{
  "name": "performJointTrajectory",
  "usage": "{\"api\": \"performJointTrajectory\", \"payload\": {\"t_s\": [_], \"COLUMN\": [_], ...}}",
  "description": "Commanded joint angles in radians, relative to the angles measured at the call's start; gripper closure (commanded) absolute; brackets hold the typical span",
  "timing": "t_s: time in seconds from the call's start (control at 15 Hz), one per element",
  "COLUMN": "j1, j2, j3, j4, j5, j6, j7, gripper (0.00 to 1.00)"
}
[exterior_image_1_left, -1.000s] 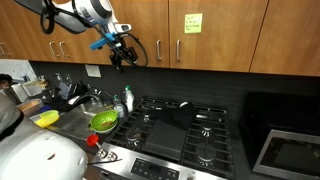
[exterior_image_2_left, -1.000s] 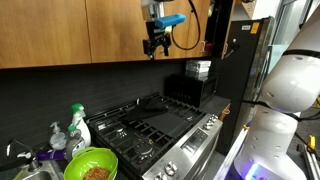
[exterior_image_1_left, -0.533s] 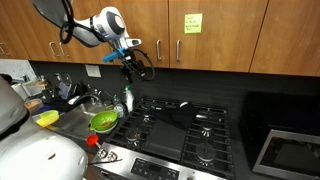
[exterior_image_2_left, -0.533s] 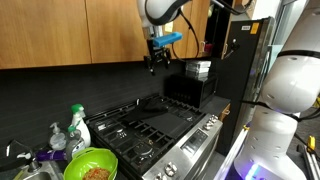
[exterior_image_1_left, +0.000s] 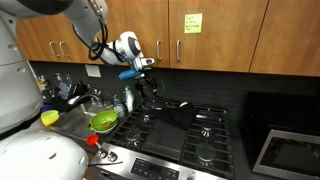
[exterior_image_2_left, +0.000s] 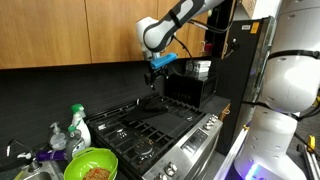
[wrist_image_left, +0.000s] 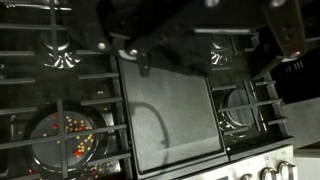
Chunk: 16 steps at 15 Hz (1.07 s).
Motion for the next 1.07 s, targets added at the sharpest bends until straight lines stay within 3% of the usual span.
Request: {"api": "performJointTrajectory", "payload": {"t_s": [0.0, 0.27, 0.33, 0.67, 1.0], "j1": [0.02, 0.033, 0.032, 0.038, 0.049], "j2": [0.083, 0.037, 0.091, 0.093, 0.021], "j3": [-0.053, -0.074, -0.083, -0.09, -0.093], "j4": [0.019, -0.08, -0.021, -0.025, -0.161], "j5": [0.003, 0.03, 0.019, 0.019, -0.004], "j6": [0.016, 0.045, 0.027, 0.029, 0.105], "j7": [0.016, 0.004, -0.003, -0.003, 0.048], "gripper": [0.0, 0.0, 0.0, 0.0, 0.0]}}
